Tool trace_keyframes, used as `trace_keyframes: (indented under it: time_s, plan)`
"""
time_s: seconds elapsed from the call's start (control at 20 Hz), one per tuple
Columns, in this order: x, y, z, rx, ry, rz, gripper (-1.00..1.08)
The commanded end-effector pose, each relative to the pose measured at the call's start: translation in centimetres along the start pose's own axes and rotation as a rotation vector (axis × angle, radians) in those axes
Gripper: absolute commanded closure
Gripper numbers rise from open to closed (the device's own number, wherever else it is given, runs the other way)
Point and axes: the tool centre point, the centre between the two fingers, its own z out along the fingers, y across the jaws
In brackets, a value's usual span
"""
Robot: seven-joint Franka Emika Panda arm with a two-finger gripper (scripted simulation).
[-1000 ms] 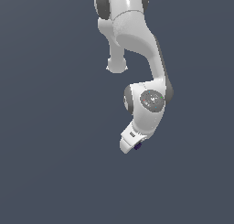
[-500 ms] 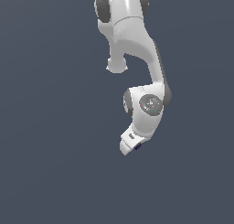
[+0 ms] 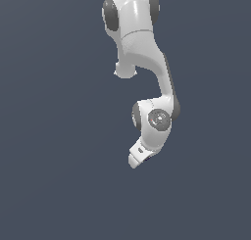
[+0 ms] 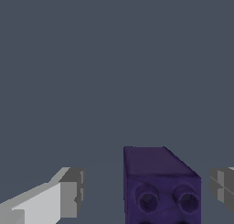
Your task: Pick up the object and move it to a goal position.
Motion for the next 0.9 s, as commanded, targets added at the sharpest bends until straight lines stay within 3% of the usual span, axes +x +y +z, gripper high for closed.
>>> trace_keyframes:
  time_s: [0.0,0.55,0.85]
  plan:
    - [0.1,0.0,0.0,-0.001,0.001,0.0,1.08]
    - [0.1,0.0,-0.1,-0.001,0.001,0.0,1.08]
    - [0.4,0.0,-2.0,-0.001,0.001,0.0,1.08]
